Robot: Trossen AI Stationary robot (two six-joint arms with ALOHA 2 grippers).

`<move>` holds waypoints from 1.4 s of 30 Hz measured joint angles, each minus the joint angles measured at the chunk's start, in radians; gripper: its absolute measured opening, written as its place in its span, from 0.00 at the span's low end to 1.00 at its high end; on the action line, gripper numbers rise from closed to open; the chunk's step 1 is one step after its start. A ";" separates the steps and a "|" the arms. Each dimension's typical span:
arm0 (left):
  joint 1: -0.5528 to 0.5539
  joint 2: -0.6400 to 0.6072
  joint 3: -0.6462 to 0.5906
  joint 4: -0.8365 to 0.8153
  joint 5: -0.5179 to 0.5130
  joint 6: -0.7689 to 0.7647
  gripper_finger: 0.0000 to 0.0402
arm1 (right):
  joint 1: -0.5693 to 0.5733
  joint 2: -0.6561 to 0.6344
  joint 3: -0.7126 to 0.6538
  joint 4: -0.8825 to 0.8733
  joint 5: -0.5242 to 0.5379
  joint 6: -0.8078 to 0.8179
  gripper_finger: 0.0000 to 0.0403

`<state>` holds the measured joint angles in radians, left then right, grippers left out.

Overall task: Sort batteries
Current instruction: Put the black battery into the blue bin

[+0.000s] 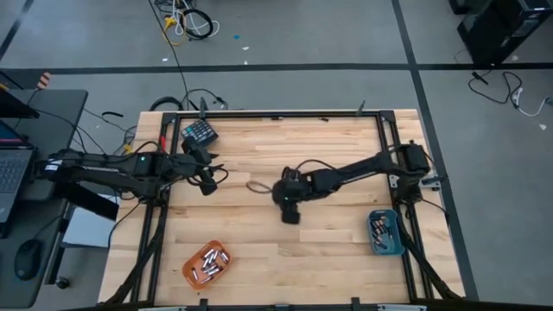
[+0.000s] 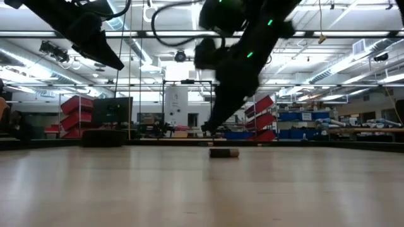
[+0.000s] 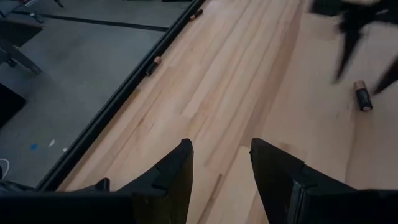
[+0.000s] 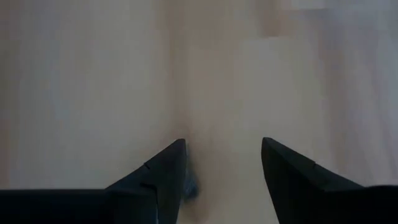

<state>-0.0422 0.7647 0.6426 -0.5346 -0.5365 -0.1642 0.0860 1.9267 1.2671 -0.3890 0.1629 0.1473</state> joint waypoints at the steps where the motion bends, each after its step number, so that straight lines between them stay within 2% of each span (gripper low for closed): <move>1: 0.000 0.000 0.000 0.000 0.000 0.001 0.39 | 0.015 -0.021 0.000 -0.034 -0.029 -0.044 0.48; 4: 0.000 0.000 0.000 0.000 0.000 0.003 0.39 | 0.072 -0.071 0.001 -0.106 -0.065 -0.103 0.48; 6: 0.000 0.000 0.000 0.001 0.004 0.003 0.39 | 0.110 -0.072 0.002 -0.138 -0.021 -0.106 0.48; 11: -0.001 0.000 0.000 0.041 0.024 0.034 0.39 | 0.148 0.008 0.001 -0.097 0.051 -0.105 0.48; 14: -0.006 0.000 0.000 0.067 0.037 0.062 0.39 | 0.146 0.068 0.001 -0.082 0.053 -0.074 0.48; 19: -0.014 0.000 0.000 0.084 0.071 0.080 0.39 | 0.145 0.094 0.005 -0.069 0.029 -0.038 0.45; 23: -0.020 0.000 0.000 0.103 0.071 0.082 0.39 | 0.146 0.095 0.005 -0.072 0.019 -0.032 0.36; 29: -0.020 0.000 0.000 0.113 0.071 0.085 0.39 | 0.145 0.096 0.004 -0.074 -0.023 -0.035 0.07; 37: -0.020 0.000 0.000 0.112 0.071 0.086 0.39 | 0.145 0.081 0.000 -0.067 -0.020 0.031 0.06; 42: -0.020 0.000 0.000 0.102 0.071 0.085 0.39 | 0.142 -0.029 -0.004 -0.173 0.018 0.144 0.06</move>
<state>-0.0620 0.7647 0.6422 -0.4324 -0.4658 -0.0787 0.2279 1.8980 1.2626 -0.5615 0.1805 0.2910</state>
